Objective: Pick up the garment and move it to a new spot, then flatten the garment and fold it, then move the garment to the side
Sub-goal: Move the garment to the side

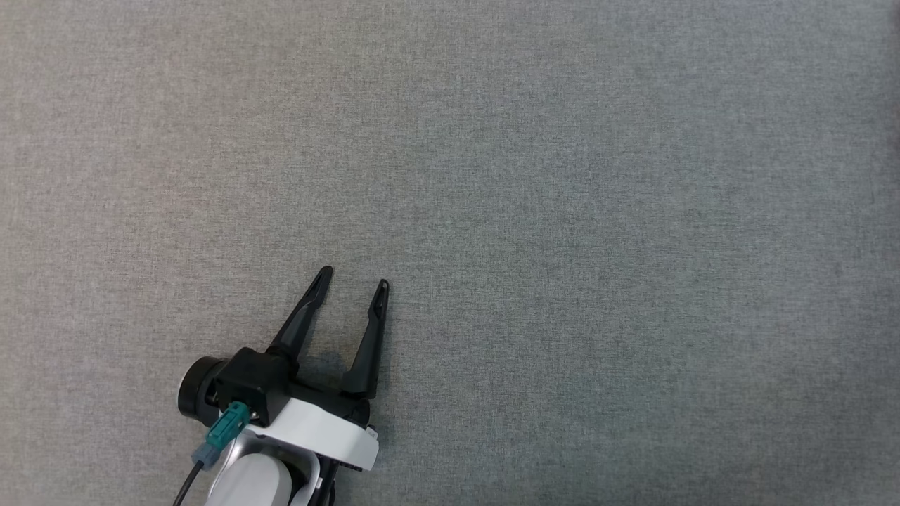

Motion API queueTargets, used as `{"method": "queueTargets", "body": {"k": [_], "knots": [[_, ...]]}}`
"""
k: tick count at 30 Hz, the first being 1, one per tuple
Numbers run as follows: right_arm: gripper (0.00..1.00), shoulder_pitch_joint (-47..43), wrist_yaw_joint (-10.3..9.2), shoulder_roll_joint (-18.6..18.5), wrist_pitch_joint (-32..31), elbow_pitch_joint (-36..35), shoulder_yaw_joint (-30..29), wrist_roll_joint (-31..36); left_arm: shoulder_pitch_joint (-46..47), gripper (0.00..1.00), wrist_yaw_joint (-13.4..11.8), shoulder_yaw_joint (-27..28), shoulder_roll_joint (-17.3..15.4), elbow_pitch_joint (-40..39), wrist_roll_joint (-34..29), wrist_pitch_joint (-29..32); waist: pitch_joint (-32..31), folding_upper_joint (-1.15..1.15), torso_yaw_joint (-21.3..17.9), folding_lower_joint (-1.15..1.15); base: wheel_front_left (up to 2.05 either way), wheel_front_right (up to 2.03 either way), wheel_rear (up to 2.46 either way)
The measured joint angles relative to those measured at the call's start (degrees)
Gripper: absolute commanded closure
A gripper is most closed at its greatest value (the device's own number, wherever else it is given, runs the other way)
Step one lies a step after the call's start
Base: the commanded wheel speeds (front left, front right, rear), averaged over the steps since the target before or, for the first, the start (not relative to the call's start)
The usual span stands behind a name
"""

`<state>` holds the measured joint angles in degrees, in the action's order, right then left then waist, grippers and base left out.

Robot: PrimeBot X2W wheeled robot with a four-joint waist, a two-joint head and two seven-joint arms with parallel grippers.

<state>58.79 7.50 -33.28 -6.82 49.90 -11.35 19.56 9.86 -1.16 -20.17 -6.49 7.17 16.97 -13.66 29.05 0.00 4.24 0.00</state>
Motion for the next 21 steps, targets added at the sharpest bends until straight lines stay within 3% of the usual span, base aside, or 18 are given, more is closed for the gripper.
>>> {"method": "queueTargets", "body": {"k": [12,21], "knots": [[0.00,2.48,0.00,4.19,8.53,4.60,-0.96,-1.12,0.29,0.00,-0.65,0.47,-0.48,0.41,0.64,-0.23,-3.02,0.00,-1.94,0.00,0.00,0.00,0.00],[0.00,2.55,0.00,10.61,17.62,8.93,-0.07,-8.15,0.24,0.00,-2.05,3.04,-1.16,0.63,1.93,-0.58,-8.71,0.00,-3.46,0.00,0.00,0.00,0.00]]}}
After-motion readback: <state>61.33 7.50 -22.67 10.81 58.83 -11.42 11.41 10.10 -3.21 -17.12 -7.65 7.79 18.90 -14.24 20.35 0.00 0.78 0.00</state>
